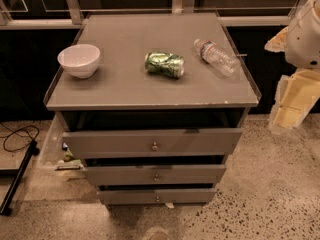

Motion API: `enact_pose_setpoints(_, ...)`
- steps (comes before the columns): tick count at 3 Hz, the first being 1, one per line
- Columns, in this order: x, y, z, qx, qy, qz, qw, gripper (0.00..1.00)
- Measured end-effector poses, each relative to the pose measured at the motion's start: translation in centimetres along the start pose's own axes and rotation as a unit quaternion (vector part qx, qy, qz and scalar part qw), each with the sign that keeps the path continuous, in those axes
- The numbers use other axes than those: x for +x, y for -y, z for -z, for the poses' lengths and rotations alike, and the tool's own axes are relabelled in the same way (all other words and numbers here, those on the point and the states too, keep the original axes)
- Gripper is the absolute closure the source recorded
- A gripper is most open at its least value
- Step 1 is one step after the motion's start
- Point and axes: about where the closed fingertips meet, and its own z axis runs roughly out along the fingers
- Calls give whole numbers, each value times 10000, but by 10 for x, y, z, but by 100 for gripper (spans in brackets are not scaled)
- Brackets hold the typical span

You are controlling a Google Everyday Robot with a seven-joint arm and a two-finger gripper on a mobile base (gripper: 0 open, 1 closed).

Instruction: Open middle drawer

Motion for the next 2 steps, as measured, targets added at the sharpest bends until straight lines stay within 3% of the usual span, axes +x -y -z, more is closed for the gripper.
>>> enact_pose_setpoints(2, 3, -5, -13, -37, 121, 17, 9999, 0)
